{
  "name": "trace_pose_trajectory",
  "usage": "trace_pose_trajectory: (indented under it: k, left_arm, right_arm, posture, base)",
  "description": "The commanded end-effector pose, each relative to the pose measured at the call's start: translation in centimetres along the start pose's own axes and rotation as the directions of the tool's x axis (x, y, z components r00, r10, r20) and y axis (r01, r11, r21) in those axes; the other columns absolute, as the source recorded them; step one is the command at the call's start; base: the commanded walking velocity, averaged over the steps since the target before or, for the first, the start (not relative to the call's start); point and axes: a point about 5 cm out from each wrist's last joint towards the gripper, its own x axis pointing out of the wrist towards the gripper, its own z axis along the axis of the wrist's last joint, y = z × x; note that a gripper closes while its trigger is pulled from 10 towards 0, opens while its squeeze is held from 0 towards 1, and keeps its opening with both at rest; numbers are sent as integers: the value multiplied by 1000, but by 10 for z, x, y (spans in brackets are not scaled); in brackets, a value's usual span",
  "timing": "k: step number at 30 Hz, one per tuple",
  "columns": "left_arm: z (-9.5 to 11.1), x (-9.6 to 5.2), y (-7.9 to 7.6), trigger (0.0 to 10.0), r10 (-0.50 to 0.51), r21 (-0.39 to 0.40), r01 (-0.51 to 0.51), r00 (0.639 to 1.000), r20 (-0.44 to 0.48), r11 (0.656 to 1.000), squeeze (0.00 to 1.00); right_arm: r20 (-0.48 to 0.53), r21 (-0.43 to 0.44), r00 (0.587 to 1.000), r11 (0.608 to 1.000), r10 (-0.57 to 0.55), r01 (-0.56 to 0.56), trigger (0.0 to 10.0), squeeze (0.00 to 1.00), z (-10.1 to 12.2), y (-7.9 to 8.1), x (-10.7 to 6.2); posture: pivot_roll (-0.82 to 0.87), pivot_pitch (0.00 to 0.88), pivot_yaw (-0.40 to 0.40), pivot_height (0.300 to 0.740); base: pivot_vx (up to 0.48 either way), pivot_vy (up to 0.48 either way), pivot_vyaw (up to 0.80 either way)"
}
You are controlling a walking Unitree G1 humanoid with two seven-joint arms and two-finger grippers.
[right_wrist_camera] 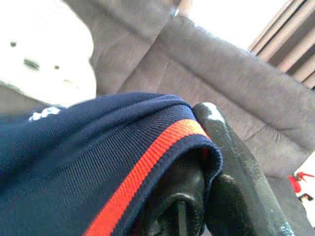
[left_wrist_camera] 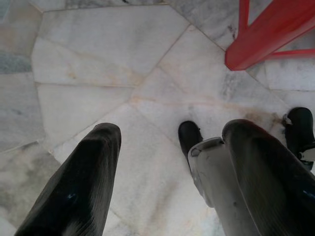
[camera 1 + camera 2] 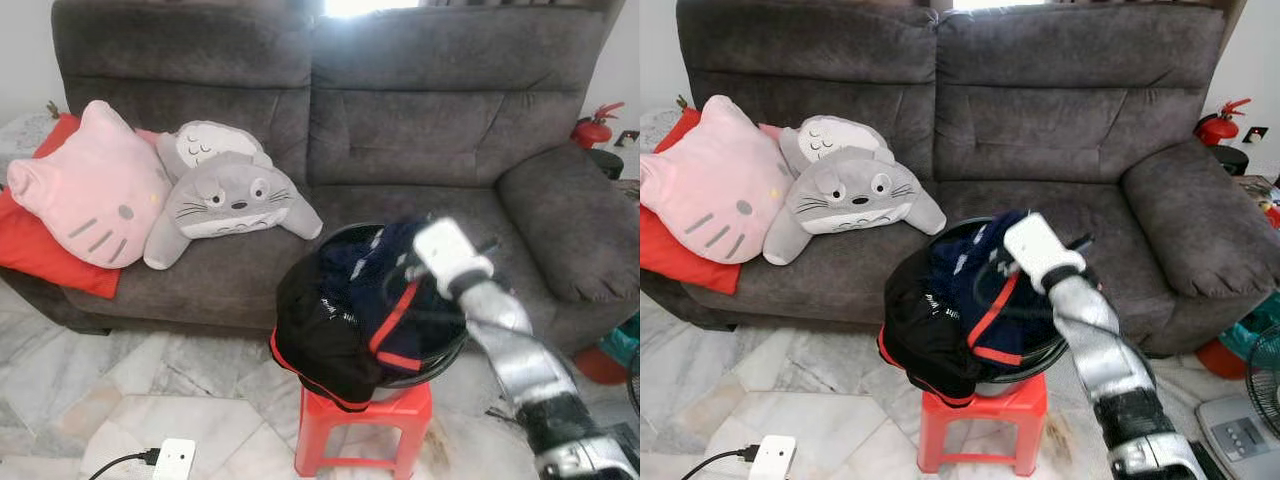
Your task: Hang hanger
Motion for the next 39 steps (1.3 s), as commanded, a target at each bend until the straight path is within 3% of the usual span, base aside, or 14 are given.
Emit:
trace_pose_trajectory:
  k: [1, 2, 10, 17, 19, 20, 21, 22, 25, 27, 31, 33, 38, 39]
  left_arm:
    - [-3, -1, 1, 10000, -5, 8, 5, 1000, -3, 1000, 0]
    - [-3, -1, 1, 10000, -6, 8, 6, 1000, -3, 1000, 0]
    - [-5, -1, 0, 10000, -7, 1, 7, 1000, -5, 1000, 0]
    - [-7, -2, 1, 10000, 1, -3, -1, 1000, -3, 1000, 0]
    - [-8, -2, 1, 10000, 1, -2, -1, 1000, -3, 1000, 0]
    - [-9, -2, 1, 10000, 1, -2, -1, 1000, -2, 1000, 0]
    - [-9, -2, 1, 10000, 1, -2, -1, 1000, -2, 1000, 0]
    - [-9, -3, 0, 10000, 0, -3, 0, 1000, -3, 1000, 0]
    - [-10, -3, 0, 10000, 0, -8, 0, 1000, 3, 1000, 0]
    - [-11, -4, 0, 10000, 5, -19, -5, 1000, 9, 1000, 0]
    - [-12, -4, 1, 10000, 7, -23, -7, 1000, 11, 1000, 0]
    - [-12, -4, 3, 10000, 6, -18, -6, 1000, 9, 1000, 0]
    - [-12, -4, 4, 10000, 0, -13, 0, 1000, 12, 1000, 0]
    - [-12, -4, 5, 10000, -2, -13, 2, 1000, 14, 1000, 0]
  right_arm:
    - [62, 82, 998, 996, -25, 20, 3843, 0, 23, -12, 7]
    - [69, 88, 997, 996, -28, 22, 10000, 0, 26, -13, 8]
    - [177, 55, 980, 996, -85, 77, 10000, 0, 64, -36, 16]
    - [279, 64, 956, 995, -93, 78, 10000, 0, 94, -43, 9]
    - [214, 56, 974, 997, -69, 58, 10000, 0, 84, -39, 8]
    - [111, 54, 993, 998, -48, 42, 10000, 0, 63, -33, 7]
    - [111, 54, 993, 998, -48, 42, 10000, 0, 63, -33, 7]
    - [35, 64, 999, 997, -36, 34, 10000, 0, 46, -27, 4]
    - [-92, 134, 996, 991, -6, 18, 10000, 0, 12, -11, -5]
    - [-202, 221, 979, 973, -24, 69, 10000, 0, -13, 1, -18]
    - [-266, 232, 962, 965, -58, 122, 10000, 0, -19, 7, -26]
    - [-296, 250, 955, 962, -35, 113, 10000, 0, -19, 19, -29]
    - [-343, 137, 937, 983, -66, 119, 10000, 0, -25, 30, -35]
    - [-355, 82, 930, 988, -95, 133, 10000, 0, -29, 30, -38]
  posture:
    - [-132, 0, 24, 740]
    - [-132, 0, 24, 740]
    - [-130, 0, 19, 740]
    - [-133, 0, 19, 740]
    - [-137, 0, 20, 740]
    - [-137, 0, 20, 740]
    - [-137, 0, 20, 740]
    - [-132, 0, 20, 740]
    - [-121, 0, 19, 740]
    - [-118, 0, 24, 740]
    - [-125, 0, 32, 740]
    - [-128, 0, 41, 740]
    - [-121, 0, 44, 740]
    - [-120, 0, 47, 740]
  base:
    - [0, 0, 0]
    - [0, 0, 0]
    - [0, 0, 0]
    - [0, 0, 0]
    - [0, 0, 0]
    - [0, 0, 0]
    - [0, 0, 0]
    - [0, 0, 0]
    - [0, 0, 0]
    - [0, 0, 0]
    - [0, 0, 0]
    - [0, 0, 0]
    - [0, 0, 0]
    - [0, 0, 0]
